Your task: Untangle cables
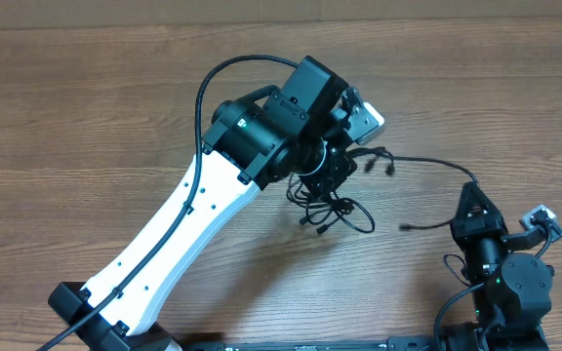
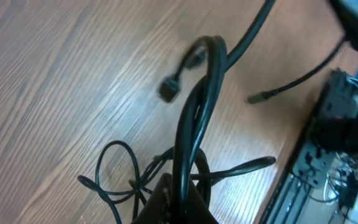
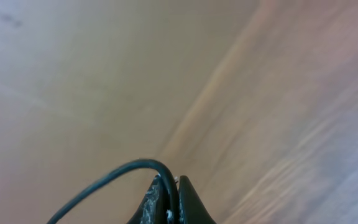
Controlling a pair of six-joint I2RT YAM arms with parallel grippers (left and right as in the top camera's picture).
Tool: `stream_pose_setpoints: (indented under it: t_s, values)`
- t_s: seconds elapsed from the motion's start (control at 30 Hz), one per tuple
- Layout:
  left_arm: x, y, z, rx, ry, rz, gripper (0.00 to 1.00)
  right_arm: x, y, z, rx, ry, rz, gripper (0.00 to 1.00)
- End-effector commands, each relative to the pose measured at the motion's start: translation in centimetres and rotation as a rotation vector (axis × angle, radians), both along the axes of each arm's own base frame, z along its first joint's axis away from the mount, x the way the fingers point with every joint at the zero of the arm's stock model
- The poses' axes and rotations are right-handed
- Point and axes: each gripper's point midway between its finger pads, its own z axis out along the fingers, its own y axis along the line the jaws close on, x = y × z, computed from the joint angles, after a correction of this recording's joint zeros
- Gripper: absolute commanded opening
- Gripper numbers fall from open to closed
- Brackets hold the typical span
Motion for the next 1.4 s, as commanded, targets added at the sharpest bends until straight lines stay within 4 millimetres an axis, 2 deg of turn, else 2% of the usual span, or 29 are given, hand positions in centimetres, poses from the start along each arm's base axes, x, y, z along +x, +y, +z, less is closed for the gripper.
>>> stream_pose_setpoints:
  t_s: [0.0,0.07,0.23,0.27,0.57,0.77,0.97,1.13,1.37]
  values:
    - [-0.7,-0.9,1.3,-0.065,-0.024,-0.093,0.04,-0.5,-2.3,0.2,-0.037,0.002,-0.128,0.13]
    - [-0.8,-1.5,1.8,-0.099,-0.026,-0.108,0.04,-0.4,-1.5,0.1,-0.038,0.007,-0.079,0.35]
    - [-0.8,-2.4,2.7,-0.159,-0.033,-0.136,0.04,-0.1,0.4,0.4,-0.131,-0.002,0.054,0.98]
    - [-0.9,-2.6,2.8,-0.167,-0.031,-0.141,0.04,-0.1,0.5,0.4,-0.151,-0.001,0.064,1.00]
    - [-0.8,-3.7,4.0,-0.237,-0.054,-0.173,0.04,-0.2,2.3,0.3,-0.304,-0.002,0.204,1.00]
    - [-0.5,-4.9,5.9,-0.344,-0.076,-0.211,0.04,-0.5,4.6,0.6,-0.442,-0.047,0.366,1.00]
    - [-0.8,-5.2,7.9,-0.467,-0.042,-0.266,0.04,-0.9,6.4,0.8,-0.542,-0.096,0.491,1.00]
    - [-1.3,-4.6,10.1,-0.601,0.007,-0.345,0.04,-1.5,8.1,1.1,-0.616,-0.152,0.601,1.00]
    - [-1.0,-2.2,12.5,-0.743,0.071,-0.403,0.04,-2.4,10.2,2.2,-0.646,-0.253,0.724,1.00]
